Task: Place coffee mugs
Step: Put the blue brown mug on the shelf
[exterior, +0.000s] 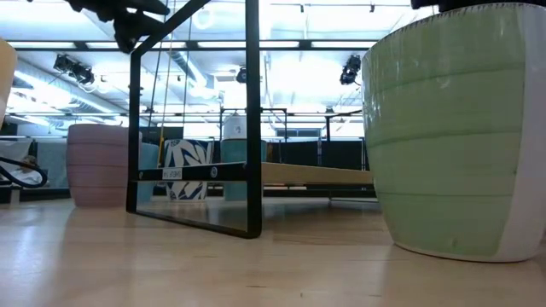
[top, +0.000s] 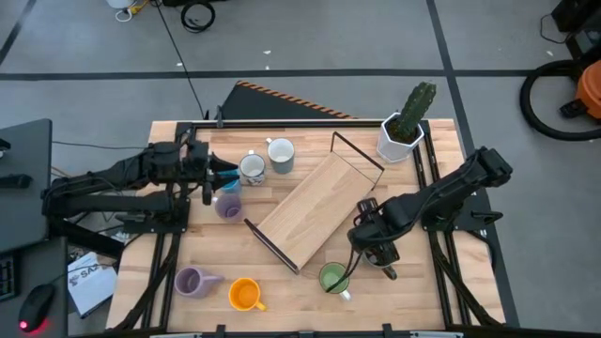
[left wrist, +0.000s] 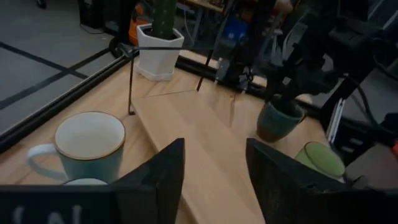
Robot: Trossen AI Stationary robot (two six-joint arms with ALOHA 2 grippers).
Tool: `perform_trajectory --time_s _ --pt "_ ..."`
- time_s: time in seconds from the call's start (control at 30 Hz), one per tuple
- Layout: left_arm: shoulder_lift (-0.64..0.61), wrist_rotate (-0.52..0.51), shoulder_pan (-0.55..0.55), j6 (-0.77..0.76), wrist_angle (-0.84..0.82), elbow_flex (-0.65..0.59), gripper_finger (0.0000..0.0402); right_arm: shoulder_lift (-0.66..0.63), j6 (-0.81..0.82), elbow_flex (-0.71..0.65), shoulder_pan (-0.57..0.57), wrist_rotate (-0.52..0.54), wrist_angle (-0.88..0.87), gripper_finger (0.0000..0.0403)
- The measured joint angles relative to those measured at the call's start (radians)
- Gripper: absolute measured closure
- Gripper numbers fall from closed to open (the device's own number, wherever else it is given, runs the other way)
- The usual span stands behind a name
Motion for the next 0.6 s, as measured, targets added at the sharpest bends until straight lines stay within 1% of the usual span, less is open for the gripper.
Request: perform_trajectory --time_s 0.1,0.27,0.43,0.6 --pt "0.018 0.000 0.000 0.037 -0.025 0.032 0.0204 0.015 -0.003 0.000 0.002 -0.036 0.000 0.0201" --pt "0.021 0.001 0.000 0.044 -0.034 0.040 0.0201 0.036 -0.023 -0.010 0.009 -0.013 0.009 0.0219" --pt "0.021 0.003 0.000 0.034 -0.075 0.040 0.0201 0.046 -0.053 -0.071 0.010 -0.003 0.054 0.0256" --pt "0.021 0.004 0.000 0.012 -0.092 0.040 0.0201 0.044 -0.069 -0.090 0.010 0.022 0.076 0.0306"
